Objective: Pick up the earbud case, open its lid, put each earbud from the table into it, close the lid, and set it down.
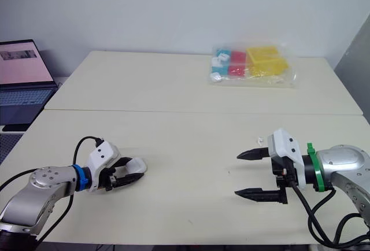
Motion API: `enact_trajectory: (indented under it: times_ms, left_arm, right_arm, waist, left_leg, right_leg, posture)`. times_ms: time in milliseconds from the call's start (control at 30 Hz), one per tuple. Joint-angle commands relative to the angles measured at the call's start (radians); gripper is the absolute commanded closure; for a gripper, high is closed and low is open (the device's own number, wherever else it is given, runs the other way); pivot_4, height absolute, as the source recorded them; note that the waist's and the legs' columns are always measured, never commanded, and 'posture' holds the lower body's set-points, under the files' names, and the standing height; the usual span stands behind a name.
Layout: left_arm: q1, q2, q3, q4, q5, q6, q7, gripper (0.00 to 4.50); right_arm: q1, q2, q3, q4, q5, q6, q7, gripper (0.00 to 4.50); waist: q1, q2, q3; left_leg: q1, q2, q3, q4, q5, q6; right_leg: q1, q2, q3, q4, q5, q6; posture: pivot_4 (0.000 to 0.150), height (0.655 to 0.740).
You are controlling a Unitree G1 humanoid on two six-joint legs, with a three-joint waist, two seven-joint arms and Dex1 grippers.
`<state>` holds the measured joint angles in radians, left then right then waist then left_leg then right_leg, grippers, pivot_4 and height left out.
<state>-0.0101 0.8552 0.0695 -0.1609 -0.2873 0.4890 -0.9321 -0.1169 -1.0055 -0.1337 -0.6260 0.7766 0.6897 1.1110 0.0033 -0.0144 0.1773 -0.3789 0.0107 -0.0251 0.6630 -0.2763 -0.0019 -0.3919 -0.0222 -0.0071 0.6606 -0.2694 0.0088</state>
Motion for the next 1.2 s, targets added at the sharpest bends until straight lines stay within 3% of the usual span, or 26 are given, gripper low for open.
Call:
enact_trajectory:
  times_ms: [33,433,700,900,1033,1200]
  left_arm:
    - [0.024,-0.003,-0.039,0.001,0.002,-0.039,-0.050,1.71]
    - [-0.027,-0.002,-0.085,-0.051,-0.001,-0.163,-0.155,1.71]
    - [-0.236,-0.118,-0.200,-0.044,0.028,-0.310,-0.182,1.71]
    - [-0.393,-0.258,-0.271,0.087,0.118,-0.539,-0.154,1.71]
    - [-0.465,-0.327,-0.311,0.173,0.197,-0.730,-0.128,1.71]
    - [-0.514,-0.389,-0.333,0.234,0.242,-0.865,-0.090,1.71]
  right_arm:
    - [-0.007,-0.005,-0.018,-0.016,0.007,-0.016,0.005,0.00]
    - [-0.040,-0.019,-0.021,0.000,-0.005,-0.016,0.003,0.00]
    - [-0.081,-0.050,-0.081,0.029,0.092,0.184,-0.115,0.00]
    - [-0.186,-0.021,-0.098,0.044,0.298,0.433,-0.324,0.00]
    - [-0.281,0.068,-0.068,0.087,0.473,0.588,-0.555,0.00]
    - [-0.364,0.210,-0.011,0.140,0.597,0.639,-0.806,0.00]
  waist:
    - [0.000,0.000,0.000]
    - [0.005,-0.001,0.001]
    - [0.013,-0.002,0.002]
    - [0.014,-0.003,0.002]
    - [0.013,-0.004,0.003]
    - [0.013,-0.004,0.003]
  left_leg:
    - [0.000,0.000,0.000,0.000,0.000,0.000]
    - [-0.002,0.000,0.000,0.000,0.000,0.000]
    - [-0.003,-0.001,0.000,0.001,0.000,0.000]
    - [-0.004,-0.001,0.000,0.001,0.000,0.000]
    - [-0.004,-0.001,0.000,0.001,0.000,0.000]
    - [-0.005,-0.001,0.000,0.001,0.000,0.000]
  right_leg:
    - [0.000,0.000,0.000,0.000,0.000,0.000]
    - [0.000,-0.001,0.000,-0.002,0.001,-0.002]
    - [0.000,0.000,-0.001,-0.002,0.003,-0.002]
    - [-0.002,0.001,0.000,-0.002,0.003,-0.003]
    - [-0.002,0.002,0.000,-0.001,0.003,-0.003]
    - [-0.003,0.002,0.000,0.000,0.003,-0.002]
  posture:
    - [0.150,0.7400]
    - [0.150,0.7400]
    - [0.150,0.7400]
    - [0.150,0.7400]
    - [0.150,0.7400]
    - [0.150,0.7400]
